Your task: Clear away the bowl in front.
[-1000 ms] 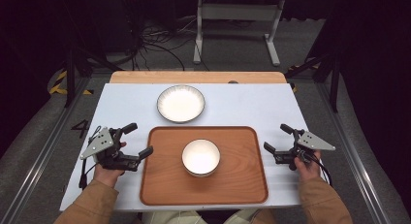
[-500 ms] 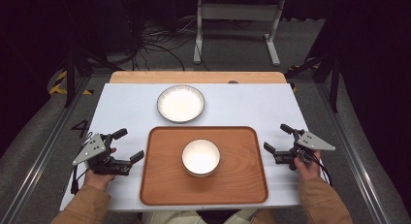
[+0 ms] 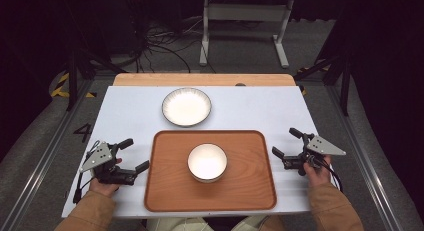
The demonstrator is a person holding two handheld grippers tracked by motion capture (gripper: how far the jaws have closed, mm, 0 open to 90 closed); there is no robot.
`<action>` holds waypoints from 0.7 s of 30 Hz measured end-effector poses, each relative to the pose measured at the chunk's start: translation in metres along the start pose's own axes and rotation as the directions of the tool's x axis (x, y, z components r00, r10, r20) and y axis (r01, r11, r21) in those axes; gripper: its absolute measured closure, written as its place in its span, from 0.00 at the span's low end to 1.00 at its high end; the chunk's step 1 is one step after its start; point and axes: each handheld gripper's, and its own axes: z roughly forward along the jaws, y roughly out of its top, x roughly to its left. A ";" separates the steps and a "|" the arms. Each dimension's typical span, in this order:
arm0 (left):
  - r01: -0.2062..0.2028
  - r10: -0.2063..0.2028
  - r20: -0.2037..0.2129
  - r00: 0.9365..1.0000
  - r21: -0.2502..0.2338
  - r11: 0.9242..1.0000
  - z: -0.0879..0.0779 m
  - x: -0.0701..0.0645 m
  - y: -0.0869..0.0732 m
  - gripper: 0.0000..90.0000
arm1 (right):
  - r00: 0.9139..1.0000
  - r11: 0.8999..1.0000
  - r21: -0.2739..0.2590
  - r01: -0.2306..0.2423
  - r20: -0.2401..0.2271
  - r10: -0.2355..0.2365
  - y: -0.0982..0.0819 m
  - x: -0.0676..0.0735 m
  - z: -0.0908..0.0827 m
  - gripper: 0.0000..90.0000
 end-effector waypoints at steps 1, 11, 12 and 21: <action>0.000 0.000 0.000 1.000 0.000 1.000 0.000 0.000 0.000 0.00 | 1.000 1.000 0.002 0.001 -0.001 -0.001 0.000 0.000 0.000 0.01; -0.013 0.011 0.017 1.000 0.075 0.997 0.008 -0.002 -0.006 0.00 | 1.000 1.000 0.002 0.003 0.000 -0.003 0.000 0.000 0.000 0.01; -0.017 0.016 0.014 1.000 0.081 0.997 0.009 -0.003 -0.006 0.00 | 1.000 1.000 0.002 0.003 0.000 -0.003 0.000 0.000 0.000 0.01; -0.007 0.010 -0.024 1.000 0.127 0.992 0.013 -0.003 -0.007 0.01 | 1.000 1.000 0.002 0.003 0.000 -0.003 0.000 0.000 0.000 0.01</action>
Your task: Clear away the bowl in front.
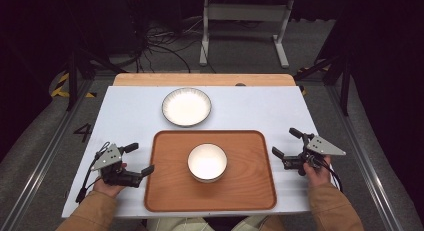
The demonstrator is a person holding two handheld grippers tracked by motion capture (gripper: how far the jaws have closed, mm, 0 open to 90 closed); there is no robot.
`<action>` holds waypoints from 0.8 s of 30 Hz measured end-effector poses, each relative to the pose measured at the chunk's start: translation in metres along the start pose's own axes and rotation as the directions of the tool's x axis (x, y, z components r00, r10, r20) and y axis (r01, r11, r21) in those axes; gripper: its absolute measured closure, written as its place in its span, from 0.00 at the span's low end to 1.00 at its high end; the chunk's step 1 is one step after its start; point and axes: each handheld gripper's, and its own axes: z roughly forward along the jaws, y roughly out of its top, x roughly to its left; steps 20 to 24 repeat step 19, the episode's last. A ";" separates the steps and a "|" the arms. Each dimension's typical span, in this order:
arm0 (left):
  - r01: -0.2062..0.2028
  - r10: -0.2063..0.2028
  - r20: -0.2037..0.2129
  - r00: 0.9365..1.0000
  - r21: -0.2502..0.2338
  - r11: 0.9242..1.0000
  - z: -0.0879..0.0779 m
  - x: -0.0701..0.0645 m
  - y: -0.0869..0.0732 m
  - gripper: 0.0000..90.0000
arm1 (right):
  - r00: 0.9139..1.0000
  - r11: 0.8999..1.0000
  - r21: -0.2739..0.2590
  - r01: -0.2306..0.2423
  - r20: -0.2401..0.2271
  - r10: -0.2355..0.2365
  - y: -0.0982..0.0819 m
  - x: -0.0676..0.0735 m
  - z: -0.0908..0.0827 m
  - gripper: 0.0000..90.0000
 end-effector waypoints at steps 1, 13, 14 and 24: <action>0.000 0.000 0.000 1.000 0.000 1.000 0.000 0.000 0.000 0.01 | 1.000 1.000 0.000 0.000 0.000 0.000 0.000 0.000 0.000 0.01; 0.024 -0.024 -0.013 1.000 0.002 1.000 0.001 0.000 0.000 0.01 | 1.000 1.000 0.000 -0.001 -0.001 0.001 0.000 0.000 0.000 0.01; 0.022 -0.022 -0.012 1.000 0.003 1.000 0.001 0.000 0.000 0.01 | 1.000 1.000 0.000 -0.001 -0.001 0.001 0.000 0.000 0.000 0.01; 0.016 -0.016 -0.014 1.000 0.003 1.000 0.000 0.000 0.001 0.00 | 1.000 1.000 0.000 -0.001 -0.001 0.001 0.000 0.000 0.000 0.01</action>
